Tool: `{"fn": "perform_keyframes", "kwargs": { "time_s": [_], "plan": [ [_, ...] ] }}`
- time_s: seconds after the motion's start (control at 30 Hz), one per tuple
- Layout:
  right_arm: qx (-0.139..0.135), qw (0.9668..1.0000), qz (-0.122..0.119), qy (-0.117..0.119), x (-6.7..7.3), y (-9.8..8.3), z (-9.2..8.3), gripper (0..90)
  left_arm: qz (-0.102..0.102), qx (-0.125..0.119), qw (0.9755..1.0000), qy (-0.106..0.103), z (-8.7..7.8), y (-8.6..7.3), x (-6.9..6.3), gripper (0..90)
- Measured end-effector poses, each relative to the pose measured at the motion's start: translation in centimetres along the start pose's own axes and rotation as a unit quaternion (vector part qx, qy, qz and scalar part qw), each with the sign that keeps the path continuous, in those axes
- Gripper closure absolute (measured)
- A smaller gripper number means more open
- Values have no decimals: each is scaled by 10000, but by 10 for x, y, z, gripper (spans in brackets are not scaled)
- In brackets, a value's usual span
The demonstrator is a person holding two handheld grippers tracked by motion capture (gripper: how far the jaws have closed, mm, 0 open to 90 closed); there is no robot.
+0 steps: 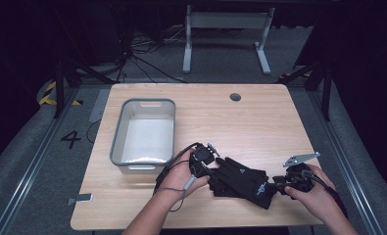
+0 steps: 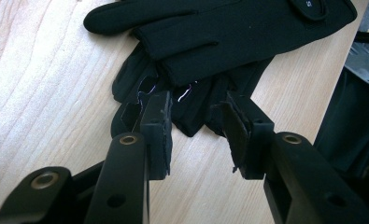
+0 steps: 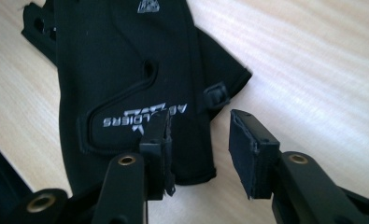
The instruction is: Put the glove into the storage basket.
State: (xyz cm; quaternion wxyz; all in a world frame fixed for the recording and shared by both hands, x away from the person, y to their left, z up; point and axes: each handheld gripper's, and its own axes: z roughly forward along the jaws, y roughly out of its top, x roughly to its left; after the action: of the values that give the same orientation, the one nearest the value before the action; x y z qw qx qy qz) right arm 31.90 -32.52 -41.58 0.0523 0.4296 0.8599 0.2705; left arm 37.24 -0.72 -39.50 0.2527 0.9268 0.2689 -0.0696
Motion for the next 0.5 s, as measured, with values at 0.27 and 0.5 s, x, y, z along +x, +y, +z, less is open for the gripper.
{"fn": "perform_keyframes", "kwargs": {
  "time_s": [0.27, 0.5],
  "plan": [
    [202, 9997, 121, 63, -4, -7, 9, 573, 11, 3, 10000, 5, 1, 0, 0, 628],
    [356, 9992, 80, 144, -1, -8, 16, 585, 9, 27, 10000, 29, 4, 1, 1, 624]
  ]
}}
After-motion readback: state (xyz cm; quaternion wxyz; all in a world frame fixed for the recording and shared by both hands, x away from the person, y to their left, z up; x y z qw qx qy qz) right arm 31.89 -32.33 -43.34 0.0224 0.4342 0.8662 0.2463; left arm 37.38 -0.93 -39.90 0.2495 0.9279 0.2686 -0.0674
